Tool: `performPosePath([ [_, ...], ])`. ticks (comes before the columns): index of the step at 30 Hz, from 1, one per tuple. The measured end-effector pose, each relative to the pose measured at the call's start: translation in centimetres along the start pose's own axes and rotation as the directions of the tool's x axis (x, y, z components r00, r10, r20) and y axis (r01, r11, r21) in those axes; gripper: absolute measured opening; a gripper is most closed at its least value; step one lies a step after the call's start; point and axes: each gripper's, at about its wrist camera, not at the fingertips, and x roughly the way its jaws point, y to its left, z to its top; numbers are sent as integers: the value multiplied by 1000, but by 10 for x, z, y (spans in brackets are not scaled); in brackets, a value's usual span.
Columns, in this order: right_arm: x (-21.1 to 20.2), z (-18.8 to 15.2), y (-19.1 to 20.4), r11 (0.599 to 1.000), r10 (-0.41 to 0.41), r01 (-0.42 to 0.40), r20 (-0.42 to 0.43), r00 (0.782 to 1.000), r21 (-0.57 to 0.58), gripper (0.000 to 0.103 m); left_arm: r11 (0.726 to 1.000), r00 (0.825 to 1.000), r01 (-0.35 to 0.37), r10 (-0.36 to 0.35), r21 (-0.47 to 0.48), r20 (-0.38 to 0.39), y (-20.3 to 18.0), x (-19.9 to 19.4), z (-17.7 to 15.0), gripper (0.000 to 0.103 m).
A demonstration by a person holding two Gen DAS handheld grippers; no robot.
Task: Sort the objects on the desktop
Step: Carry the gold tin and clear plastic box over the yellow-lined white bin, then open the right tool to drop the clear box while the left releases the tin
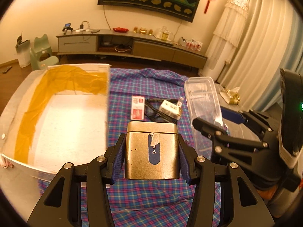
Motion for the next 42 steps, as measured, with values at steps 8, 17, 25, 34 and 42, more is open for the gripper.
performPosePath([
  [8, -5, 12, 33, 997, 23, -22, 10, 1000, -70, 56, 999, 999, -32, 33, -33, 32, 31, -10, 15, 52],
  [17, 2, 28, 69, 991, 45, -44, 2, 999, -130, 56, 994, 997, -66, 69, -89, 39, 74, -10, 27, 52],
  [25, 14, 42, 97, 982, 69, -71, -15, 997, -175, 56, 987, 993, -111, 113, -119, 12, 111, 2, 34, 52],
  [34, 35, 60, 123, 974, 96, -104, -49, 994, -200, 56, 977, 987, -159, 157, -144, -24, 148, 20, 39, 52],
  [42, 57, 73, 148, 964, 108, -125, -83, 991, -236, 23, 970, 981, -193, 185, -148, -66, 173, 32, 42, 52],
])
